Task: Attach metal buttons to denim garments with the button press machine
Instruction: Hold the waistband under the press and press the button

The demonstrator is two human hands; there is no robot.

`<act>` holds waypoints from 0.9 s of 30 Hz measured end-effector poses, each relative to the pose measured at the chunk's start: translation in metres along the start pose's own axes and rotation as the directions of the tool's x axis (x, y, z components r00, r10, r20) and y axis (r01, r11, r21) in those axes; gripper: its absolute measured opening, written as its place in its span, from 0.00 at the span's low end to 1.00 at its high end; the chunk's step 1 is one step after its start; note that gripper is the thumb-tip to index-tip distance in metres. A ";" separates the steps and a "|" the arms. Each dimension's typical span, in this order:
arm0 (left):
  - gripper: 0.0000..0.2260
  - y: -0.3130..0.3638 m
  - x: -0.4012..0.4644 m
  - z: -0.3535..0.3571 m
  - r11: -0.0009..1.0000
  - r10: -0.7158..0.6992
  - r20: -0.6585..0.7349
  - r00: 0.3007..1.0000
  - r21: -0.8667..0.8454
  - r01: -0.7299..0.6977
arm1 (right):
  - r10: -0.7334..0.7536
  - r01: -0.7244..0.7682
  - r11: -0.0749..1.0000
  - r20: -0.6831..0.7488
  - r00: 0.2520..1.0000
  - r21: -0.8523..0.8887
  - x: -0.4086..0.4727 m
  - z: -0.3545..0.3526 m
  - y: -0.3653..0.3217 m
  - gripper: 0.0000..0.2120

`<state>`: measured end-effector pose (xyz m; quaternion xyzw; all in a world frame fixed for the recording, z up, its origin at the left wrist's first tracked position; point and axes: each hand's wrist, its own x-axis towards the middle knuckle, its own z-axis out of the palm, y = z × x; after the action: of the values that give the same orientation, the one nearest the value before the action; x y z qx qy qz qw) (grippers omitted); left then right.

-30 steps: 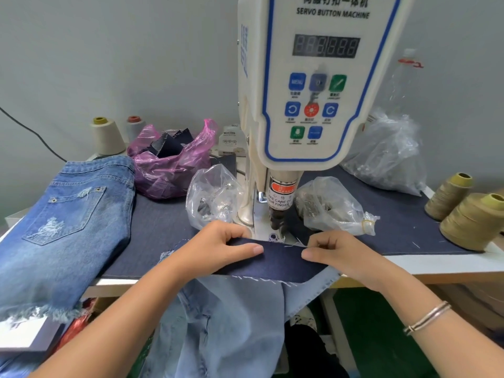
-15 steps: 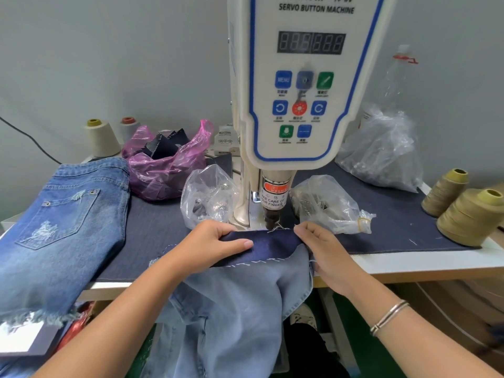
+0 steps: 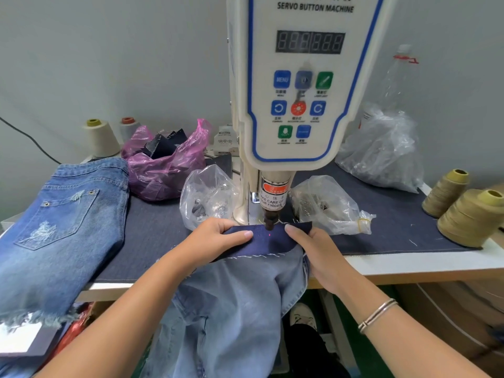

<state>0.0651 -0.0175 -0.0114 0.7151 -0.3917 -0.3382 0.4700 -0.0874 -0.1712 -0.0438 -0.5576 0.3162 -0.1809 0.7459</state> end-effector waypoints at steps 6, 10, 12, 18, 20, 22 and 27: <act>0.08 -0.002 0.002 -0.005 0.990 0.060 0.002 0.998 0.127 -0.060 | 0.011 -0.013 0.995 0.021 1.000 0.099 0.004 0.004 0.004 0.11; 0.09 -0.003 0.004 -0.003 0.982 0.078 -0.019 0.997 0.171 -0.074 | 0.002 -0.006 0.989 0.023 1.000 0.146 0.005 0.002 0.006 0.13; 0.10 -0.002 0.005 -0.001 0.976 0.086 -0.028 0.996 0.205 -0.078 | -0.004 0.001 0.989 0.018 1.000 0.147 0.006 0.002 0.007 0.12; 0.11 -0.006 0.009 -0.002 0.975 0.077 -0.019 0.997 0.211 -0.072 | -0.043 0.043 0.989 -0.003 0.999 0.140 0.009 0.000 0.013 0.10; 0.13 -0.009 0.010 -0.002 0.973 0.081 -0.020 0.996 0.217 -0.075 | -0.067 0.066 0.988 0.003 0.998 0.143 0.008 0.000 0.014 0.07; 0.15 -0.011 0.012 -0.002 0.971 0.078 -0.019 0.997 0.229 -0.071 | -0.081 0.080 0.986 -0.003 0.997 0.149 0.007 -0.001 0.016 0.06; 0.15 -0.013 0.016 -0.005 0.973 0.067 0.009 0.998 0.219 -0.068 | -0.096 0.096 0.985 -0.007 0.995 0.146 0.003 -0.001 0.016 0.06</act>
<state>0.0801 -0.0256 -0.0238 0.7486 -0.4511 -0.2773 0.3990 -0.0868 -0.1687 -0.0600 -0.5161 0.2746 -0.2394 0.7752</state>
